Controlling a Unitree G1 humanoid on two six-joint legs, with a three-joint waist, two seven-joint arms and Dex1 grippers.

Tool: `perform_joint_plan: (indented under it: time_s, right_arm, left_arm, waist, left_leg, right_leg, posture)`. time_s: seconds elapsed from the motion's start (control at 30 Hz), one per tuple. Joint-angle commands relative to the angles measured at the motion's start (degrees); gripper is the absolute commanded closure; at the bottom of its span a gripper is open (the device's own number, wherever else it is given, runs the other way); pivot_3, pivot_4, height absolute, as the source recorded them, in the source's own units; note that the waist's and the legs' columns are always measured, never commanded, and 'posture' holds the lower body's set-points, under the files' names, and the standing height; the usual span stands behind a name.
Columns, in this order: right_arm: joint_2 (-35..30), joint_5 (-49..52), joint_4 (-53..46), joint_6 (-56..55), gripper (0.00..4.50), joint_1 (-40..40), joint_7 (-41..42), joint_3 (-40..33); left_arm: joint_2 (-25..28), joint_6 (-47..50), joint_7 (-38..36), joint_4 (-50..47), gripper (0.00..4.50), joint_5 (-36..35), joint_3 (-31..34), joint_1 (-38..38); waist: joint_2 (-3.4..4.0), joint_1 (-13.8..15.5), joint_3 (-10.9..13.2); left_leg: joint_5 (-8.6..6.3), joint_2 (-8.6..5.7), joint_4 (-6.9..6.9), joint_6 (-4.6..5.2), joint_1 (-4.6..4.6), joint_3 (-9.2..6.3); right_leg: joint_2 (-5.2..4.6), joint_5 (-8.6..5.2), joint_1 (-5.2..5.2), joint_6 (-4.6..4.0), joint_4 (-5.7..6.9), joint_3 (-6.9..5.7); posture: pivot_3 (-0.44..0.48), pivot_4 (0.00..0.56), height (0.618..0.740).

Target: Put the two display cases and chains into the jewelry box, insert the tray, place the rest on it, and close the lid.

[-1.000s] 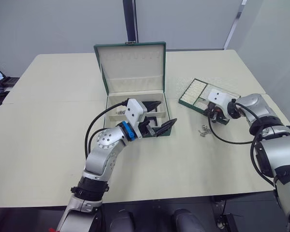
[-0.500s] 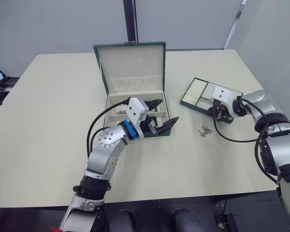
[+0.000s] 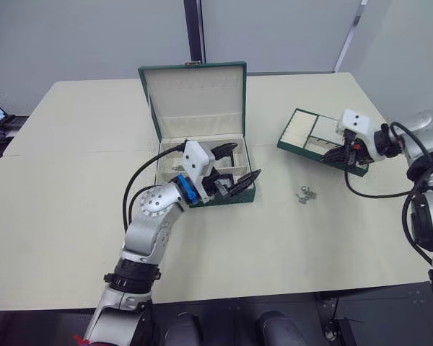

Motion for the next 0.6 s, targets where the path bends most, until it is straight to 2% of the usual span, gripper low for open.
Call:
perform_joint_plan:
  time_s: [0.03,0.17,0.27,0.37,0.47,0.6]
  right_arm:
    - [-2.76,2.71,-6.43,1.2,4.49,-1.58,6.6,-1.38]
    - [-5.97,10.69,-19.62,8.07,4.49,3.76,9.72,1.46]
    - [-11.0,20.56,-38.79,17.51,4.49,12.3,9.72,4.03]
    - [-14.08,26.02,-53.42,25.84,4.49,18.06,9.72,2.86]
    - [-15.42,30.07,-65.73,34.84,4.49,21.62,9.61,0.73]
    - [-16.95,32.82,-79.23,39.93,4.49,25.79,7.29,0.4]
  left_arm:
    - [2.48,0.8,-0.08,-6.75,0.0,-2.64,3.31,2.83]
    - [6.45,4.18,-0.33,-12.93,0.0,-6.31,6.93,8.76]
    - [9.83,6.69,-0.35,-17.45,0.0,-9.61,11.15,14.21]
    - [12.23,8.41,-0.26,-20.42,0.0,-12.61,14.83,18.91]
    - [13.16,9.6,0.65,-23.15,0.0,-15.08,18.29,23.54]
    - [12.91,10.22,2.27,-27.03,0.0,-17.3,21.6,30.13]
  waist:
    - [0.05,-0.06,0.03]
    - [0.11,0.1,0.07]
    - [0.11,0.29,0.07]
    - [0.13,0.45,0.09]
    - [0.15,0.32,0.1]
    - [0.13,0.42,0.1]
  left_leg:
    - [0.0,0.0,0.0,0.0,0.0,0.0]
    - [0.0,0.01,-0.01,0.0,-0.01,-0.02]
    - [0.0,0.01,-0.03,0.0,-0.05,-0.06]
    - [-0.01,0.0,-0.06,0.01,-0.08,-0.11]
    - [-0.01,0.0,-0.09,0.01,-0.06,-0.14]
    - [-0.01,0.0,-0.09,0.01,-0.05,-0.22]
  right_leg:
    - [0.0,0.0,-0.01,0.0,0.0,-0.01]
    - [0.0,0.0,-0.02,0.0,0.0,0.0]
    - [-0.01,0.0,0.01,0.0,-0.03,-0.02]
    - [-0.02,0.0,-0.01,0.0,-0.04,-0.02]
    - [-0.02,0.0,0.02,0.0,0.02,0.01]
    - [-0.01,0.0,0.06,0.0,0.01,-0.05]
  posture:
    - [0.0,0.15,0.74]
    - [0.0,0.15,0.74]
    - [0.0,0.15,0.74]
    - [0.0,0.15,0.74]
    - [0.0,0.15,0.74]
    - [0.0,0.15,0.74]
